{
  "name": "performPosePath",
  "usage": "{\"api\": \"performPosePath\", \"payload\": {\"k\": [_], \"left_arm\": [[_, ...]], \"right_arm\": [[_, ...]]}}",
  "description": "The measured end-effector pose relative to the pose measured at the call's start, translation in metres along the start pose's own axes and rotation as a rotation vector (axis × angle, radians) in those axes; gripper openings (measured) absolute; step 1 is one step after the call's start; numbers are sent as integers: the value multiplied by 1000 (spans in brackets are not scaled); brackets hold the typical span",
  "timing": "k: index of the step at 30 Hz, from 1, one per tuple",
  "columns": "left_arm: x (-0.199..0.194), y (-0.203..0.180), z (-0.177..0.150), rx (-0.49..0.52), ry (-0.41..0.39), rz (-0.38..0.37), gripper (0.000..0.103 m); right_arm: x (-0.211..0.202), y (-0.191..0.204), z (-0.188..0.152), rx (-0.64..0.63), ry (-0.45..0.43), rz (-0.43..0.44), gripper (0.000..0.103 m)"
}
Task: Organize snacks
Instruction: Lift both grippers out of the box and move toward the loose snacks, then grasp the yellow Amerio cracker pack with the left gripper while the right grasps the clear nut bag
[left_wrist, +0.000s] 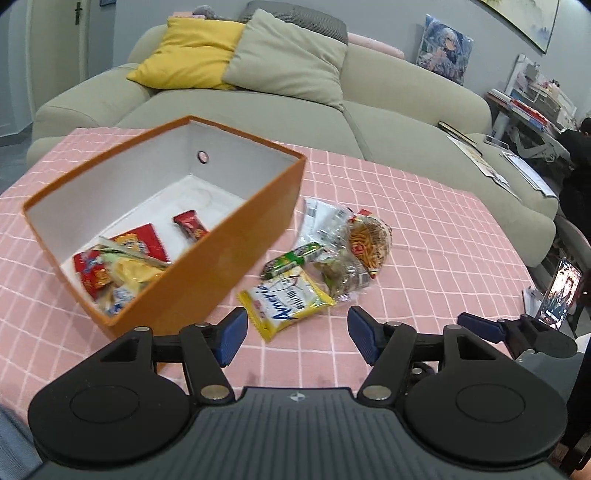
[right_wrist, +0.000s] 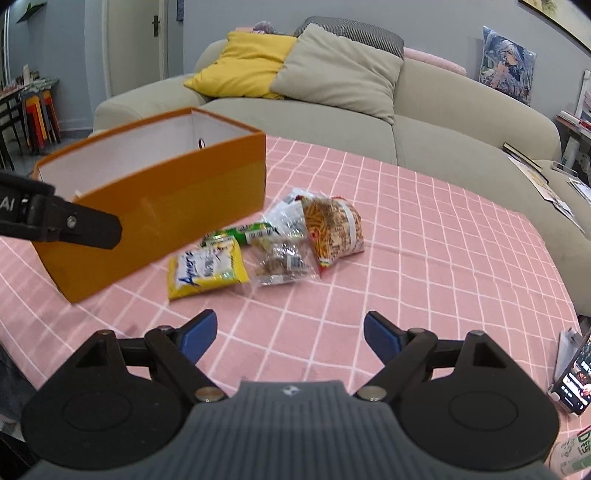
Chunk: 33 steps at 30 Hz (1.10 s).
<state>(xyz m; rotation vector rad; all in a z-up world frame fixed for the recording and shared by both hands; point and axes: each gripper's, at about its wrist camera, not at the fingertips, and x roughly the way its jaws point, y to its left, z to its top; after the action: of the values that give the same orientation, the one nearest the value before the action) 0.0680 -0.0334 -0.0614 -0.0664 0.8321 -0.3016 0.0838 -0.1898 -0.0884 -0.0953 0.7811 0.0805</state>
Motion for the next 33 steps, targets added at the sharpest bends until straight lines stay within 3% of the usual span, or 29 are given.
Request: {"api": "performPosePath", "payload": {"k": [8,16,24,26,29,32,33], "left_arm": [[37,-8,1,133,74,28,78],[73,-7,-3,184,146,73,75],[106,1,-8,156,207,115,62],[110,3,-9,153,218,119,55],[114,6,-10,147,234,115,40],[114,7,-10,149,234,113,30],[114,6,-10,152,229,116,28]], "right_arm": [[27,-9,6,-46,23,20,75],[60,-14,17,-89,55,96,65],[96,-11,28,-217,74,115,64],[104,-13,31,-230,82,126,64],[110,-14,33,-235,98,157,54],[113,-11,32,-243,108,151,51],[112,-10,31,-244,108,148,46]]}}
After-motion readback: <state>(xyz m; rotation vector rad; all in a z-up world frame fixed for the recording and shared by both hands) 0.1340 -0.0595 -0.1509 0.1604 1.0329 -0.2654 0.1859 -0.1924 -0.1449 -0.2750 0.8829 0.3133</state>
